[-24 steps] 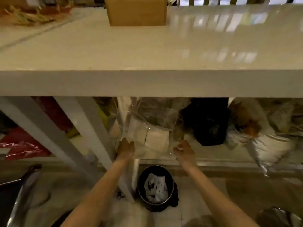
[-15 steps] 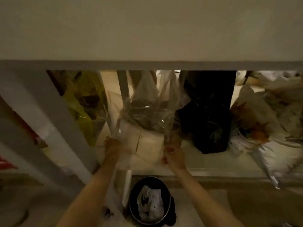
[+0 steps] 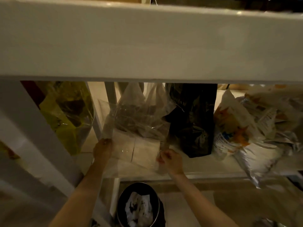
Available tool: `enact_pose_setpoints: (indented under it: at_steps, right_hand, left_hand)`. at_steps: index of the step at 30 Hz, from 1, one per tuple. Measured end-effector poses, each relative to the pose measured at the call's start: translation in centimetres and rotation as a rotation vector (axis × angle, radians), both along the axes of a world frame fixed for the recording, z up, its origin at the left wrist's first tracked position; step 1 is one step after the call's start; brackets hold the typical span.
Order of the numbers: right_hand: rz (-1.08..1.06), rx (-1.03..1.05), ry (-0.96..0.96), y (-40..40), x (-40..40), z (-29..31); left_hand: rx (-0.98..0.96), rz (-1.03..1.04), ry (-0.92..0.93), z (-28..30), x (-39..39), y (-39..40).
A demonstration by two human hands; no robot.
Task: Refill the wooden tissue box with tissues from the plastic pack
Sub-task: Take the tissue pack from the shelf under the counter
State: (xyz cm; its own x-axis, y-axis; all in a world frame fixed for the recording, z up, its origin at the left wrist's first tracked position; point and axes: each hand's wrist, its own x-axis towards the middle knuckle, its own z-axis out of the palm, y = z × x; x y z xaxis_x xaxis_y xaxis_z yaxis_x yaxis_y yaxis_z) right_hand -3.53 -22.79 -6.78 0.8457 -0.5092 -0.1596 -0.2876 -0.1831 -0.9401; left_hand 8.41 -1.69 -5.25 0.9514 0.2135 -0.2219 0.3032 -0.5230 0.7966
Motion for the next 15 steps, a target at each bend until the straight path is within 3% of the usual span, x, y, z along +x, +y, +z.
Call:
enact_pose_setpoints:
  at_steps: [4,8,11,15]
  right_hand:
    - [-0.043,0.048,0.015,-0.3,-1.8,1.1]
    - [-0.056,0.021,0.035,-1.3,-5.4,3.7]
    - [-0.076,-0.007,0.055,-2.3,-9.2,6.2]
    - [-0.099,-0.073,0.195,-3.2,-14.7,8.8]
  left_hand:
    - [0.105,-0.076,0.002,1.0,-1.8,0.0]
    - [-0.127,0.000,-0.006,3.9,-5.9,-0.6]
    - [-0.046,-0.158,0.036,5.6,-9.5,-0.7]
    - [-0.098,-0.211,-0.021,7.8,-15.0,-0.3]
